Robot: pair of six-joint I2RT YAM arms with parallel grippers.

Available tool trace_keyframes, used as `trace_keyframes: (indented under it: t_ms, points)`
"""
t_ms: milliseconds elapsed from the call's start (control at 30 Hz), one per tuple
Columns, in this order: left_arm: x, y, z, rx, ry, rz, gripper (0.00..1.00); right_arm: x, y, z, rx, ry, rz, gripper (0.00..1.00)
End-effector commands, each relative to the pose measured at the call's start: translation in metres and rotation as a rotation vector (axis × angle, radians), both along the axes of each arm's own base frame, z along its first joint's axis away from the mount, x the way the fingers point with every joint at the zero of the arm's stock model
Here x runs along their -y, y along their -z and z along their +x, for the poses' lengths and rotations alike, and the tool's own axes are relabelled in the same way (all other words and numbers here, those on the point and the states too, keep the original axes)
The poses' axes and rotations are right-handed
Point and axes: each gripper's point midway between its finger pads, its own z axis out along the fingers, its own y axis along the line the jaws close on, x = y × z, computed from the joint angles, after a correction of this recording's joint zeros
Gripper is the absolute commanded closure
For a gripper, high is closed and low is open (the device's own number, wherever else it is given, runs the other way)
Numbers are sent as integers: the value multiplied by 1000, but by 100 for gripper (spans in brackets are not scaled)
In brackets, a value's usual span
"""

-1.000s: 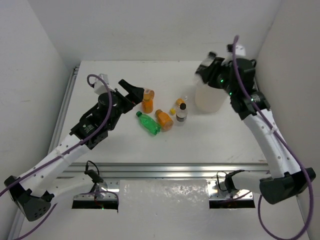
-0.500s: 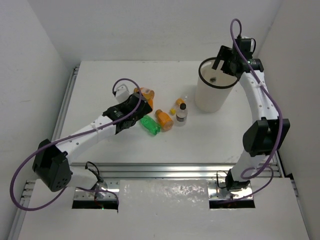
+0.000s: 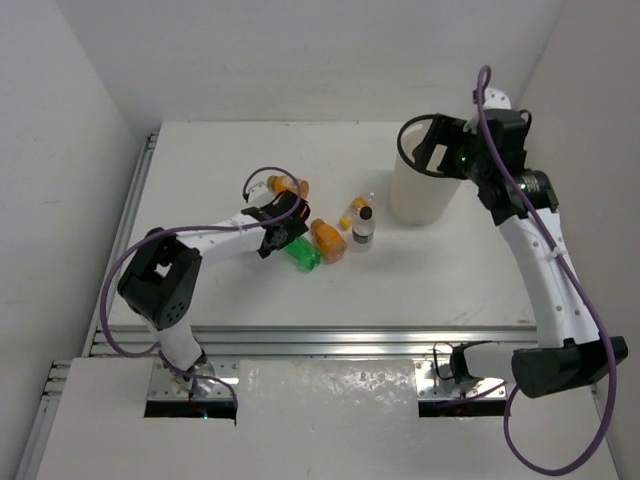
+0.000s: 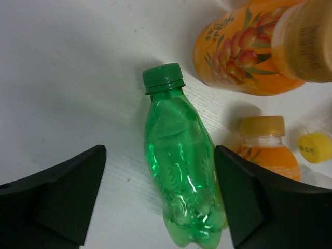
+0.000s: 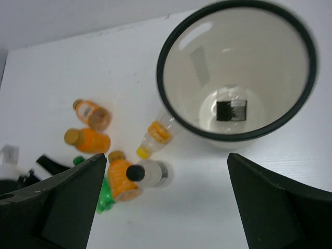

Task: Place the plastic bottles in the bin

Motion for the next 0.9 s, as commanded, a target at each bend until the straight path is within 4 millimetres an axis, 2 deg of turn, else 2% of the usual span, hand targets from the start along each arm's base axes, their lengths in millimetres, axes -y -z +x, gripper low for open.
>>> trace_keyframes:
  t_ms: [0, 33, 67, 100, 200, 233, 300, 467, 500, 533, 567, 633, 700, 733, 767, 800, 833, 867]
  points:
    - [13, -3, 26, 55, -18, -76, 21, -28, 37, -5, -55, -107, -14, 1]
    - [15, 1, 26, 49, -18, -84, 27, -39, 39, -10, -59, -140, -21, 1]
    - [13, 10, 23, 32, -18, -77, 27, -43, 42, -13, -64, -155, -26, 1]
    - [12, 14, 23, 30, -18, -73, 27, -47, 49, -17, -79, -172, -29, 1]
    - [1, 28, 18, 19, -38, -51, 27, -66, 56, -30, -76, -250, -8, 1]
    - [-4, 37, 14, 7, -43, -55, 32, -73, 58, -35, -78, -278, 0, 1]
    - [-5, 38, 9, 11, -33, -68, 65, -88, 61, -45, -78, -349, 24, 1]
    - [-11, 49, -7, 14, 10, -68, 64, -119, 72, -66, -100, -500, 48, 1]
    - [-11, 50, -7, 16, 18, -69, 71, -123, 74, -69, -104, -517, 58, 1]
    - [-12, 53, -11, 5, 45, -51, 91, -125, 75, -70, -107, -526, 63, 1]
    - [-13, 53, -13, -4, 49, -47, 100, -127, 77, -71, -108, -531, 73, 1]
    - [-22, 48, -25, -16, 42, -24, 100, -138, 76, -79, -107, -592, 104, 1]
    - [-29, 36, -33, 15, 41, -13, 100, -158, 79, -88, -102, -693, 149, 1]
    - [-31, 18, -41, 67, 52, -31, 100, -177, 77, -106, -114, -828, 211, 1]
    - [-26, 8, -45, 97, 87, -54, 100, -194, 77, -116, -98, -919, 239, 1]
    - [-18, -8, -42, 164, 128, -98, 100, -203, 78, -123, -103, -975, 255, 1]
    - [-15, -29, -48, 234, 187, -126, 100, -214, 84, -125, -124, -1016, 262, 1]
    - [-2, -46, -48, 289, 249, -191, 100, -225, 89, -132, -136, -1047, 252, 1]
